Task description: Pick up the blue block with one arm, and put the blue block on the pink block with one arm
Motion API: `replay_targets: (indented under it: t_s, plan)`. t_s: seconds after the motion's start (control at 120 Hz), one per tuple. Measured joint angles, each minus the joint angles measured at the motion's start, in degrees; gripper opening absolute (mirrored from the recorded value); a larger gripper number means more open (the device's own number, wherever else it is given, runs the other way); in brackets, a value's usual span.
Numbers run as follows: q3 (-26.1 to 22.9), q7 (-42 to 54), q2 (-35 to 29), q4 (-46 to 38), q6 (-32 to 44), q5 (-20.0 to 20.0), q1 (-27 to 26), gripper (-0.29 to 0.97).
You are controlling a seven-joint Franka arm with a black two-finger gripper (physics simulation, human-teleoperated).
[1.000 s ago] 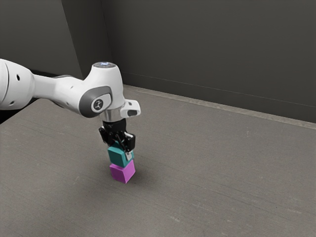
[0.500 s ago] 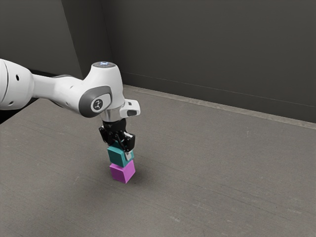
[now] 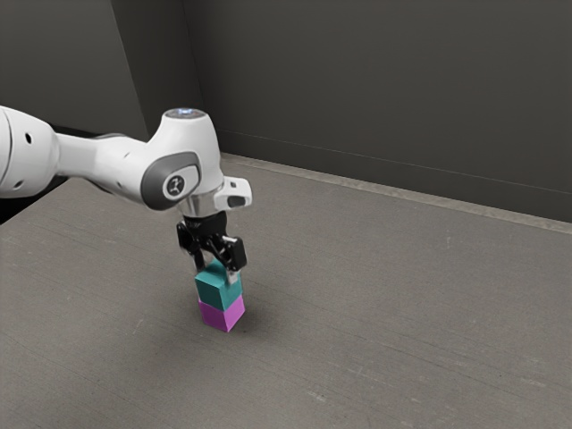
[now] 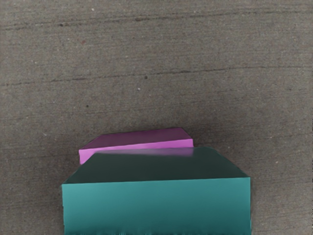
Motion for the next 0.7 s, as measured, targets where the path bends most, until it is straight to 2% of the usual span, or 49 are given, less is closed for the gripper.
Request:
replay_targets:
  t_s: [0.45, 0.7]
  plan:
    - [-0.1, 1.3, -6.6, 0.2, -1.8, -0.5, 0.0, 0.68]
    - [-0.1, 1.5, -7.1, 0.2, -2.7, -0.5, 0.1, 0.68]
